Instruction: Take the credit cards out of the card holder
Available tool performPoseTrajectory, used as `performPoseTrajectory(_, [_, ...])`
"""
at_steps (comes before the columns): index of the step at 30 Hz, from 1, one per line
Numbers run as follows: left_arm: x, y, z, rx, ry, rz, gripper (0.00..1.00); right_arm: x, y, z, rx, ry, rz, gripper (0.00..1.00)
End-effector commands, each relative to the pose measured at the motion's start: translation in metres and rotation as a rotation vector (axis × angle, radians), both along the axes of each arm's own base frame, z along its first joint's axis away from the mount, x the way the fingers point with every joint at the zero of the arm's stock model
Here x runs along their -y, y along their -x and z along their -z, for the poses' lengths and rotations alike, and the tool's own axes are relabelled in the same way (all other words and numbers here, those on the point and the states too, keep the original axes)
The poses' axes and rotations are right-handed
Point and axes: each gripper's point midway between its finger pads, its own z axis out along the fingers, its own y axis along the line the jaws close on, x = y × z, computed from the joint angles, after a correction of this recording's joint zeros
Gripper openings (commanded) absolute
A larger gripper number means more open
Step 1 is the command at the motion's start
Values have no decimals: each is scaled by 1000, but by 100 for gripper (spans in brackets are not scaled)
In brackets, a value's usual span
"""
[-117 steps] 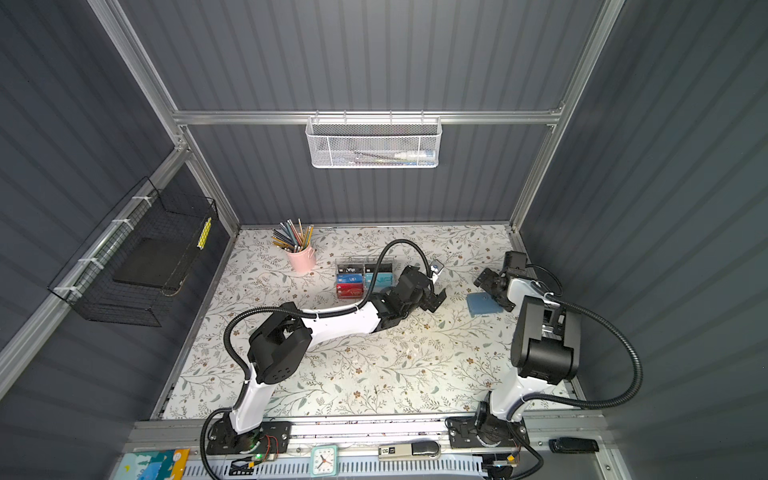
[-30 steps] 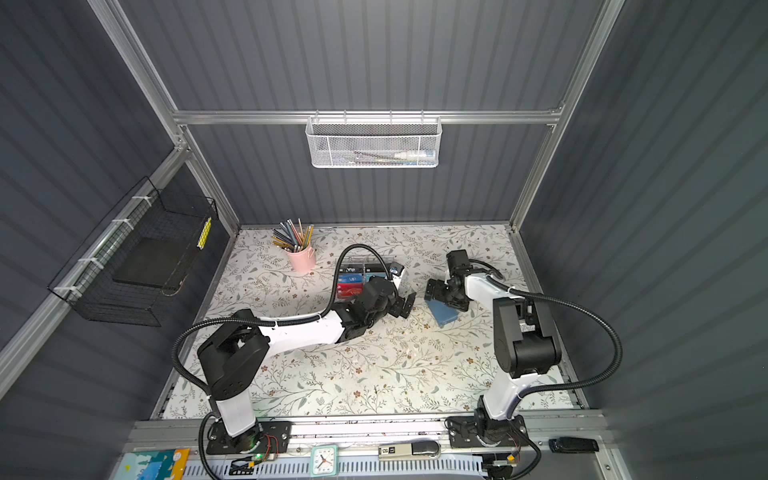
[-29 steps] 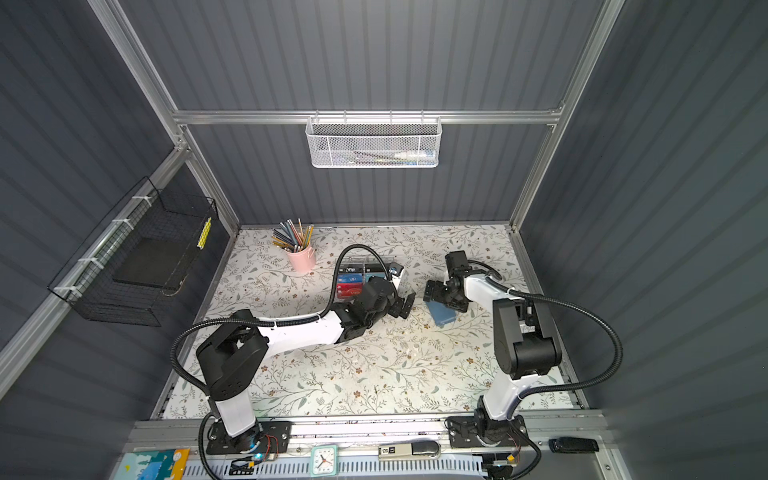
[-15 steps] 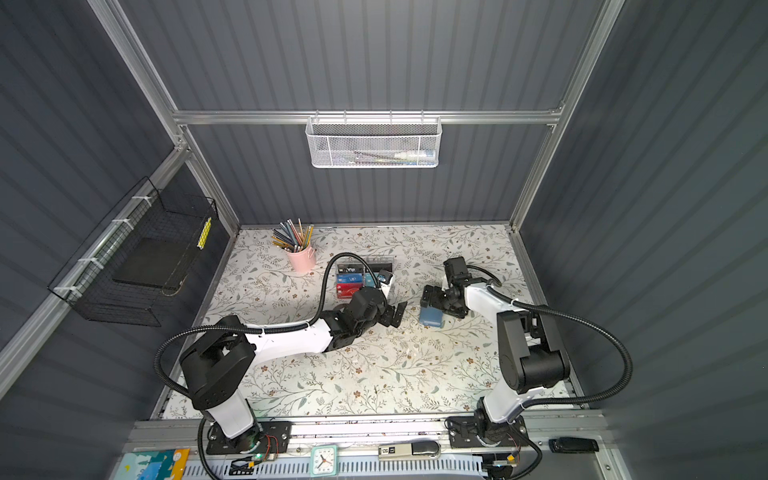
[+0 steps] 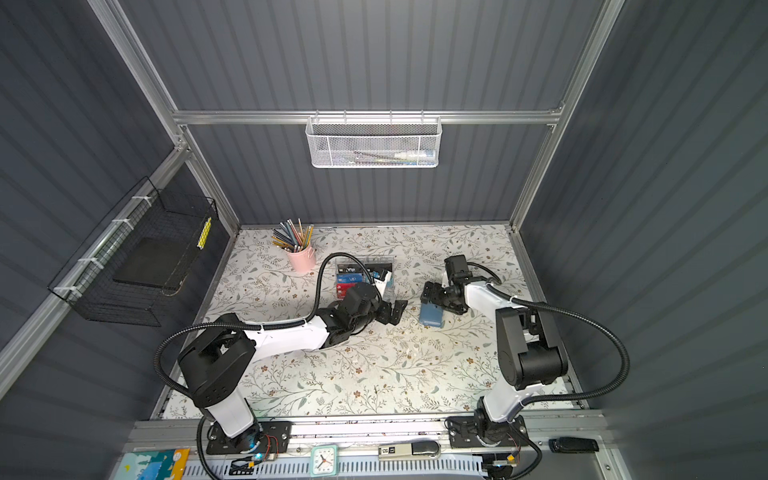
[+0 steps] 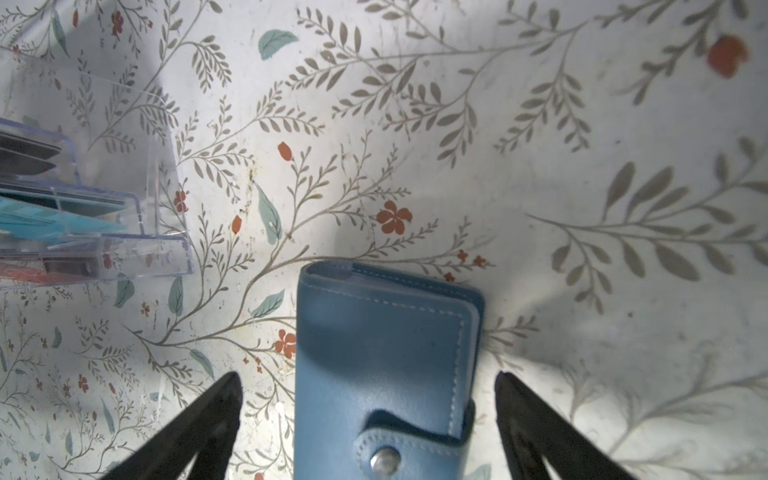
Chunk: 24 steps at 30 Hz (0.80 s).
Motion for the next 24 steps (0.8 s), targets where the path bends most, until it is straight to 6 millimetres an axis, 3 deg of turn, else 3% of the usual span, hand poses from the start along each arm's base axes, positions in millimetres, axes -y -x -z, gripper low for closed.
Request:
performPoseTrajectory(1, [6,3,-3,-18,41,24,100,-2,9,12,-33,-13,-4,91])
performPoseTrajectory(10, [4,1,0,-53,75,28,100,-6,15,25,-57,-15,-1,84])
performPoseTrajectory(24, [3,-1,5,-75,80,22,100,-8,20,37,-75,-6,-3,52])
